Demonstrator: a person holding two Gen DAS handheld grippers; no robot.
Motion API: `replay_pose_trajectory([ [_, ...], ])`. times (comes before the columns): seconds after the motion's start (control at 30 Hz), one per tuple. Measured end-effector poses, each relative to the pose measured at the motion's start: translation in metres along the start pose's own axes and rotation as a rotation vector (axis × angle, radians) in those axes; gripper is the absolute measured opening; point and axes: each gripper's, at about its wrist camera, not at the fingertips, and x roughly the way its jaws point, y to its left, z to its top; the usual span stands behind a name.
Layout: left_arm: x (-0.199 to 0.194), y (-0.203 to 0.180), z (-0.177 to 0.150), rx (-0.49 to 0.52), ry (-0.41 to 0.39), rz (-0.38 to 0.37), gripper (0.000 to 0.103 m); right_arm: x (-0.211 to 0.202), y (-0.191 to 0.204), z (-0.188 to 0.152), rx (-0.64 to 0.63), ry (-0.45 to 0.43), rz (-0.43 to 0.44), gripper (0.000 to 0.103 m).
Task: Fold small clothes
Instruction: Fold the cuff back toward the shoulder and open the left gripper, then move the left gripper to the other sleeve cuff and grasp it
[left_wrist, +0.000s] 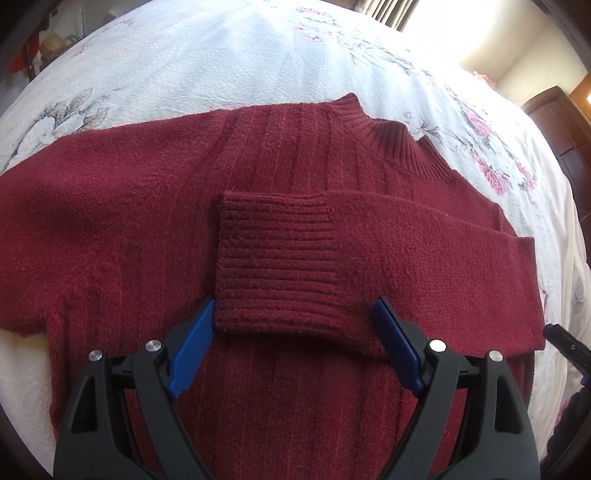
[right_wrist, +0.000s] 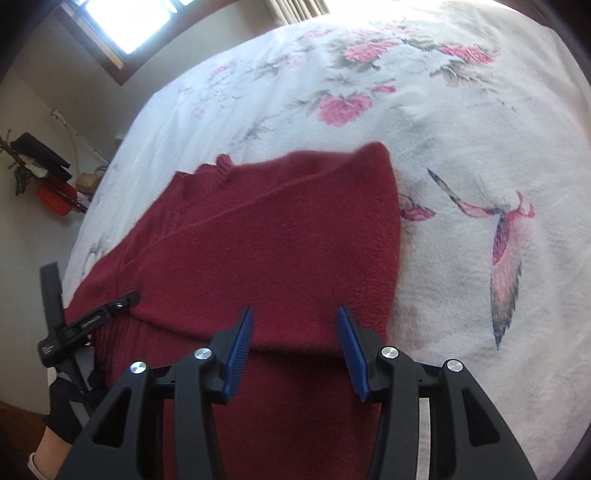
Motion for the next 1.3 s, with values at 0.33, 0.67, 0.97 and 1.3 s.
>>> replay_pose_trajectory([
  [0.33, -0.018, 0.008, -0.004, -0.043, -0.017, -0.059, 0.084, -0.001, -0.009, -0.009, 0.06, -0.003, 0.072, 0.049],
  [0.67, -0.105, 0.163, -0.049, -0.247, -0.116, 0.02, 0.086, -0.024, 0.073, -0.012, -0.113, -0.016, 0.131, 0.062],
  [0.97, -0.161, 0.34, -0.099, -0.629, -0.249, 0.022, 0.086, 0.025, 0.114, -0.025, -0.154, 0.052, 0.137, 0.062],
  [1.3, -0.167, 0.415, -0.091, -0.813, -0.365, -0.075, 0.085, 0.049, 0.123, -0.032, -0.18, 0.076, 0.071, 0.062],
])
